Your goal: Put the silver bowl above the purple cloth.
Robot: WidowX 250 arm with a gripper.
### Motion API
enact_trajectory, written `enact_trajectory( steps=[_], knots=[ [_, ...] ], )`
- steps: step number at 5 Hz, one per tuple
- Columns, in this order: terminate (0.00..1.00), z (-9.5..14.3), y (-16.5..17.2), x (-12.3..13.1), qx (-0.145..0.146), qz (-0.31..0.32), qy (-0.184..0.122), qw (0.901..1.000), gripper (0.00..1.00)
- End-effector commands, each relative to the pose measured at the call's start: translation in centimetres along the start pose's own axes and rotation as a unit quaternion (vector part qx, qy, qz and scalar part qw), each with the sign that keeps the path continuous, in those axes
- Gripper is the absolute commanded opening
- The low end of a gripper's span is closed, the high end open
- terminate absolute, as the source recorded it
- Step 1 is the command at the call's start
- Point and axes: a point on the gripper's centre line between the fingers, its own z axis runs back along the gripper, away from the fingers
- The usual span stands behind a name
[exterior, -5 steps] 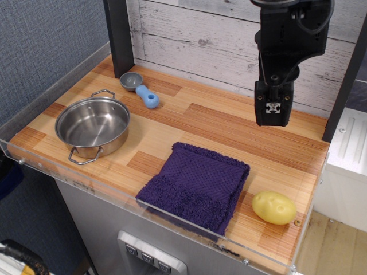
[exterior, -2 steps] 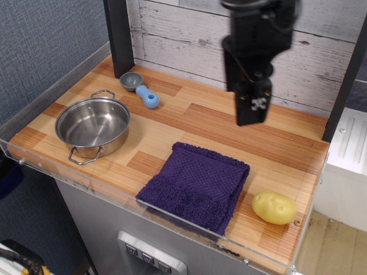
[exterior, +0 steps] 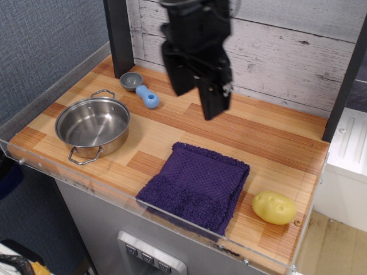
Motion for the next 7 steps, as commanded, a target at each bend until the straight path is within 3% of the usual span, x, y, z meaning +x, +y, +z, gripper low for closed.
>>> enact_trajectory(
  steps=[1, 2, 3, 7],
  knots=[
    [0.00, 0.6, 0.5, -1.9, 0.075, 0.150, -0.007, 0.9858, 1.00],
    [0.00, 0.0, 2.5, -3.5, 0.108, 0.175, 0.008, 0.9786, 1.00],
    [0.00, -1.1, 4.4, -4.2, 0.120, 0.194, 0.015, 0.9735, 1.00],
    [0.00, -6.6, 9.1, -5.5, 0.119, 0.246, 0.048, 0.9607, 1.00]
  ],
)
